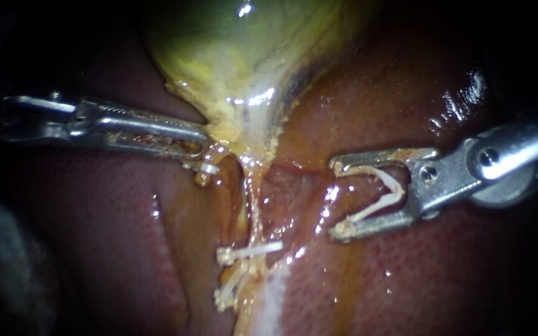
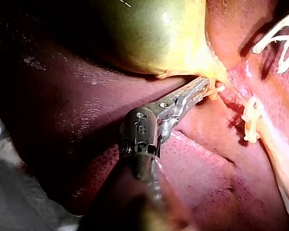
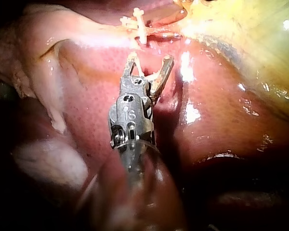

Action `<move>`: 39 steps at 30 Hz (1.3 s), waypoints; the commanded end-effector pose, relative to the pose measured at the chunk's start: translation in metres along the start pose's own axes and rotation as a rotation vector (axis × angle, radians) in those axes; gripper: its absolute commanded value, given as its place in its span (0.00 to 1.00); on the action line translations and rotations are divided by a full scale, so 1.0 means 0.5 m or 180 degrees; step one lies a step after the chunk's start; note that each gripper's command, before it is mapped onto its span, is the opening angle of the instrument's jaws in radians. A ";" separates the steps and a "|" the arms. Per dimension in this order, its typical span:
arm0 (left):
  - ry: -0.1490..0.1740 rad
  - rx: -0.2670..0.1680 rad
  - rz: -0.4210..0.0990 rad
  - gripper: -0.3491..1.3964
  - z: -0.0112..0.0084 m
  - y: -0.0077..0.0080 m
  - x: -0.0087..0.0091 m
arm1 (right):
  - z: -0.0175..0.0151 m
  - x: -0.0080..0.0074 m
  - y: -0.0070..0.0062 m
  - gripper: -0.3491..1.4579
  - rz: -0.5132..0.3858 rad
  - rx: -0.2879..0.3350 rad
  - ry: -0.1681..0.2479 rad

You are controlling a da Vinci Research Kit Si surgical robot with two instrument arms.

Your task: Clipping second clip right tube

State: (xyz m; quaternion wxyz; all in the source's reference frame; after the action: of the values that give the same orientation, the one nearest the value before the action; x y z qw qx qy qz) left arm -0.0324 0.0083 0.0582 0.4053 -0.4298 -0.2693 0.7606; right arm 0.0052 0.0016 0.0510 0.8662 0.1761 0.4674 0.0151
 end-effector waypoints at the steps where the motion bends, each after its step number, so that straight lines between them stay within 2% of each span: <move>1: 0.0000 -0.0002 0.0000 0.00 -0.0001 0.0000 0.0000 | 0.0001 0.0000 0.0000 0.47 0.0000 0.0000 0.0000; 5: -0.0006 -0.0016 -0.0004 0.00 -0.0018 0.0008 0.0002 | 0.0001 0.0000 0.0000 0.47 0.0001 0.0000 0.0000; 9: -0.0025 -0.0060 -0.0030 0.00 -0.0065 0.0037 0.0023 | 0.0001 0.0000 -0.0001 0.47 0.0000 0.0000 0.0000; 11: -0.0024 -0.0037 -0.0049 0.00 -0.0096 0.0056 0.0039 | 0.0001 0.0000 -0.0001 0.47 -0.0001 0.0001 -0.0009; 14: 0.0025 -0.0045 -0.0078 0.00 -0.0138 0.0081 0.0061 | 0.0000 0.0001 0.0000 0.47 0.0004 -0.0001 0.0009; 17: 0.0066 -0.0048 -0.0063 0.00 -0.0161 0.0098 0.0077 | -0.0001 0.0004 0.0002 0.47 0.0012 -0.0003 0.0038; 19: 0.0075 -0.0052 -0.0051 0.00 -0.0165 0.0105 0.0081 | 0.0000 0.0009 0.0003 0.47 0.0004 0.0021 0.0088; 23: 0.0078 -0.0045 -0.0047 0.00 -0.0160 0.0105 0.0076 | 0.0015 0.0026 0.0005 0.46 0.0333 0.0222 0.0330; 28: 0.0078 -0.0045 -0.0044 0.00 -0.0157 0.0102 0.0074 | 0.0050 0.0045 0.0004 0.46 0.0734 0.0319 0.0537; 33: 0.0080 -0.0041 -0.0044 0.00 -0.0155 0.0103 0.0073 | 0.0097 0.0055 0.0008 0.46 0.0944 0.0391 0.0550; 39: 0.0082 -0.0038 -0.0044 0.00 -0.0152 0.0103 0.0072 | 0.0168 0.0041 0.0001 0.46 0.1084 0.0444 0.0514</move>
State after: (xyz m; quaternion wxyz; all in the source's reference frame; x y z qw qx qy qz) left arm -0.0288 0.0091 0.0491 0.4113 -0.4401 -0.2716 0.7506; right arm 0.0136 -0.0006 0.0539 0.7954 0.3128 0.4987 0.1438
